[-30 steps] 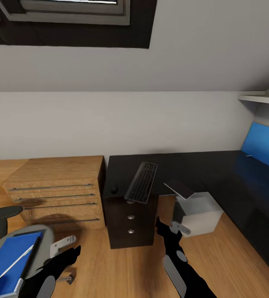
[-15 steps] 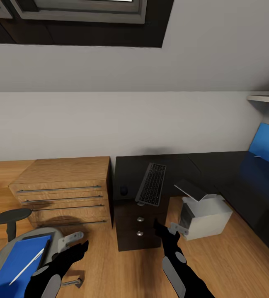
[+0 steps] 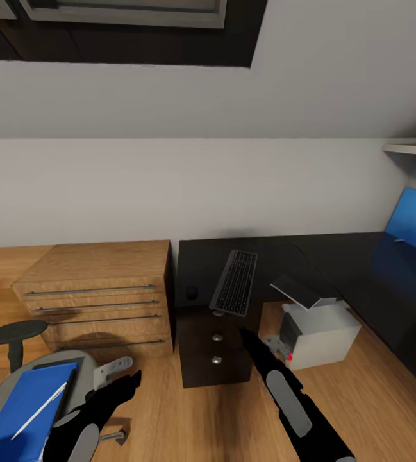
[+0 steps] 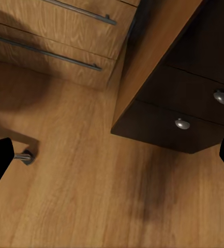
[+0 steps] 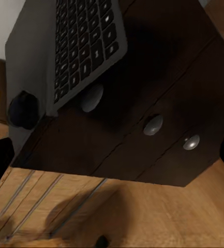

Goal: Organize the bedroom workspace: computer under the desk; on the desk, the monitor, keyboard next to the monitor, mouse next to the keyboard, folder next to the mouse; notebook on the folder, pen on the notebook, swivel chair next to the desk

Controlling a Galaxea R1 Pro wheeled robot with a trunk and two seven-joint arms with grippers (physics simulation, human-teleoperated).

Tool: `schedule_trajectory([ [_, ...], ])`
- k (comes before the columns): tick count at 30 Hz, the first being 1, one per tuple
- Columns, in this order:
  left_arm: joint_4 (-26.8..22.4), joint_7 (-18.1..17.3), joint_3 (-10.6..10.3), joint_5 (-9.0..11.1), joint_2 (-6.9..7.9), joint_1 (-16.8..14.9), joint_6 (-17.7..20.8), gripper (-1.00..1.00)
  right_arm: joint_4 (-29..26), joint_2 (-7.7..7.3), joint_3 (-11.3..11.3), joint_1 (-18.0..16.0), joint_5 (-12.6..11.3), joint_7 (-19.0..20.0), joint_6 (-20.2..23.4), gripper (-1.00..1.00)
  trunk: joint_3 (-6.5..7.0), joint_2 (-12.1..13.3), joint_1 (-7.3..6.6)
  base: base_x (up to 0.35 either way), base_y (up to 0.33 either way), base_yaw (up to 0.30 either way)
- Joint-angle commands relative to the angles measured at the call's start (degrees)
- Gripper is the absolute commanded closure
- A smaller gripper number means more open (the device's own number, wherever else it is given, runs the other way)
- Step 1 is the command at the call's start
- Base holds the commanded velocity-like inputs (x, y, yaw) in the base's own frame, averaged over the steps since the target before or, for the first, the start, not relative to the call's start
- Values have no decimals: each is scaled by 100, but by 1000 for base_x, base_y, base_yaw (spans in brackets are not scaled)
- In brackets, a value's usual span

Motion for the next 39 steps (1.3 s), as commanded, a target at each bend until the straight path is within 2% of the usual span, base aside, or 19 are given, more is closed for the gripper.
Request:
schedule_trajectory([
  [1, -2, 58, -15, 59, -1, -5, 9, -100, -41, -122, 3, -2, -219, -30, 146, -100, -25, -45, 23, 0, 0, 0],
  [2, 0, 59, -16, 58, -3, -5, 9, -100, -51, -173, 2, -3, -306, -22, 195, -100, -43, -86, 45, 0, 0, 0],
  [7, 20, 59, -33, 58, -11, -5, 8, -100, -90, -565, 1, -3, -1149, 109, 392, -100, -133, -286, 154, 0, 0, 0],
  [12, 24, 61, -135, 52, -12, -5, 8, -100, -76, -682, 2, 1, -1497, 126, 409, -100, -222, -487, 264, 0, 0, 0],
  [20, 50, 67, -174, 61, -12, -5, 8, -100, -63, -670, 14, 6, -1642, 169, 403, -100, -366, -808, 440, 0, 0, 0],
  [25, 447, 115, -563, 39, -130, -5, -22, -100, -50, -635, 24, 6, -1649, 471, 388, -100, -456, -1008, 550, 0, 0, 0],
  [33, 526, 287, -672, 40, -193, -5, -43, -100, -65, -635, 19, 6, -1663, 745, 401, -100, -599, -1329, 725, 0, 0, 0],
  [36, 533, 301, -678, 47, -201, -5, -44, -100, -70, -645, 11, 6, -1664, 1194, 408, -100, -653, -1449, 791, 0, 0, 0],
  [39, 534, 303, -682, 48, -204, -5, -44, -100, -68, -651, 5, 6, -1660, 1451, 405, -100, -707, -1570, 857, 0, 0, 0],
])
